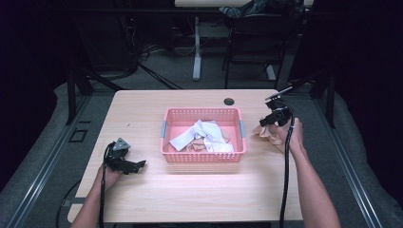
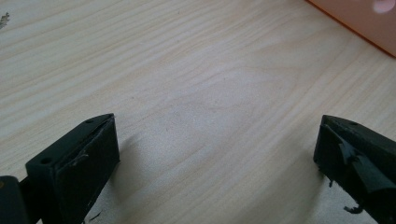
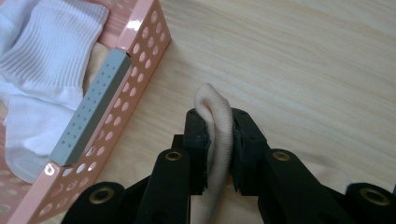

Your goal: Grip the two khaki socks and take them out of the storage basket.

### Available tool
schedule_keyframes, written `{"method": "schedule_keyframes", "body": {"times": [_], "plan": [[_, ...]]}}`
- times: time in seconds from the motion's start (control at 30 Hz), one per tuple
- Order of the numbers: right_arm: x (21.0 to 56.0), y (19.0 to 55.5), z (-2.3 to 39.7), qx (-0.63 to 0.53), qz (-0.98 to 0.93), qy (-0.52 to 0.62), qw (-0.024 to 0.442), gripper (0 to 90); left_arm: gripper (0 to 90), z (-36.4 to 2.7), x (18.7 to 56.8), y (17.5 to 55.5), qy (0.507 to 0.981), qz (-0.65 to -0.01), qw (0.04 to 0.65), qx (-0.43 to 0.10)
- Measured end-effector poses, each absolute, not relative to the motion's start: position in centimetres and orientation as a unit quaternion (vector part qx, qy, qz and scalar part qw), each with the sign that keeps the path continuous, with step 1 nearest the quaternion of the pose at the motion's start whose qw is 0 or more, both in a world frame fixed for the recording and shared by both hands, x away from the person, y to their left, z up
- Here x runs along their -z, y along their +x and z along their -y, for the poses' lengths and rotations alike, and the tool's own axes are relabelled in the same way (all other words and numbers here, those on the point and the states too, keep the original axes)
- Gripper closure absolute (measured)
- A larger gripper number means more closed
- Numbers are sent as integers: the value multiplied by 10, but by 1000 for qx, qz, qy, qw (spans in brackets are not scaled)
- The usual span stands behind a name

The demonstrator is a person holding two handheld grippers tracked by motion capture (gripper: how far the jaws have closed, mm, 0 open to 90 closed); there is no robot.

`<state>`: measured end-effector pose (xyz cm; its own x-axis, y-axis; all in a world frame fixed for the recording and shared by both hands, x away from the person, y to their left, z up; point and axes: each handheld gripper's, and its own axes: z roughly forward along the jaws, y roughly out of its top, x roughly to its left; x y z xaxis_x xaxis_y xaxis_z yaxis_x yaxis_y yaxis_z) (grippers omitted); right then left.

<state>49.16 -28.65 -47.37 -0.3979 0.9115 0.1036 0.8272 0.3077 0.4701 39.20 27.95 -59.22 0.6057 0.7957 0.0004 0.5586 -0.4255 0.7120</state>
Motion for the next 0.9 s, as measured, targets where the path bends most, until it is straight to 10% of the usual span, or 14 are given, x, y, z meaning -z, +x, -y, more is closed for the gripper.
{"method": "schedule_keyframes", "body": {"times": [0.9], "plan": [[485,473,331,-237,-769,587,89,263,0,-279,592,392,826,-410,345,-171]]}}
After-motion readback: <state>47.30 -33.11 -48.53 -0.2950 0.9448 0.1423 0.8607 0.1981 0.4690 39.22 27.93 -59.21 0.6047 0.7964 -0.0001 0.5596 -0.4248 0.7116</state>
